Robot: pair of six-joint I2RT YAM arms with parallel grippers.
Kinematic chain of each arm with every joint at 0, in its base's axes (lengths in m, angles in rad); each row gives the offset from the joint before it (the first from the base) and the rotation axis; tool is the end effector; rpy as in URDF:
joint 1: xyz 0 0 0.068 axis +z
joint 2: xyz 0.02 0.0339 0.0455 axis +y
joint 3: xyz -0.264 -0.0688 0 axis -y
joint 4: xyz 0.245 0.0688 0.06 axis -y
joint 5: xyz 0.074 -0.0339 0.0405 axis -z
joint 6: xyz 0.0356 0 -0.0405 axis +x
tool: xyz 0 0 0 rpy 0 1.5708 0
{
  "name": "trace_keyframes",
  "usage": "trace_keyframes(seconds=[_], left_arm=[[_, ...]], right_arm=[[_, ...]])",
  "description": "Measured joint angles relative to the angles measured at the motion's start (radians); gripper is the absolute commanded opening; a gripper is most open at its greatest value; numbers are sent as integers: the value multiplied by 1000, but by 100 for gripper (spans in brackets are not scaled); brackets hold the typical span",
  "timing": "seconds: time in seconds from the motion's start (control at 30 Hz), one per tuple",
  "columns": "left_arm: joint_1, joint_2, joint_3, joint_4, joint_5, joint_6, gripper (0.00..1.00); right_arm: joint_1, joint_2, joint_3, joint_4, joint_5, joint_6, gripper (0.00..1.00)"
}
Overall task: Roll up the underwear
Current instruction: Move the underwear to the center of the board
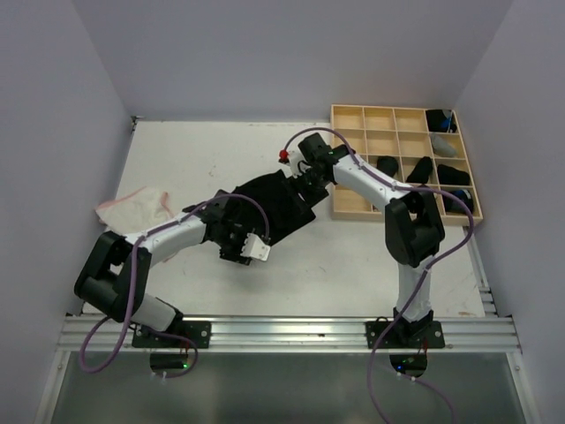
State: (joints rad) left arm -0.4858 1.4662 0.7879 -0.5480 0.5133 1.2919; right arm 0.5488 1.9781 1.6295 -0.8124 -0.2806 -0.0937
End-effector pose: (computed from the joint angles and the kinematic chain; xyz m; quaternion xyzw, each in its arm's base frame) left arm 0.2185 -0.1351 0.1702 0.7672 0.5669 -0.1650 0.2506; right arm 0.3519 0.2267 0.2294 -0.3331 0.9109 0.1788 0.1654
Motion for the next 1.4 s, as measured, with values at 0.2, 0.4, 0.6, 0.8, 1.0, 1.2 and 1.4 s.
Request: trace_keyframes(seconds=[0.2, 0.4, 0.6, 0.8, 1.0, 1.2, 1.4], left_arm=[[-15, 45, -13, 2, -60, 64, 27], [-15, -10, -69, 6, -80, 81, 23], [-15, -11, -70, 9, -82, 70, 24], [-15, -11, -70, 9, -83, 57, 24], [-15, -13, -71, 9, -84, 53, 24], [-15, -37, -92, 9, -98, 54, 20], [-15, -76, -127, 10, -106, 56, 19]], right_arm=[[-7, 59, 33, -38, 30, 6, 53], [-6, 98, 47, -35, 35, 45, 42], [11, 112, 48, -32, 33, 68, 40], [49, 133, 55, -30, 34, 73, 41], [64, 198, 55, -25, 49, 76, 32], [59, 201, 57, -5, 81, 83, 0], [60, 179, 39, 15, 93, 86, 0]])
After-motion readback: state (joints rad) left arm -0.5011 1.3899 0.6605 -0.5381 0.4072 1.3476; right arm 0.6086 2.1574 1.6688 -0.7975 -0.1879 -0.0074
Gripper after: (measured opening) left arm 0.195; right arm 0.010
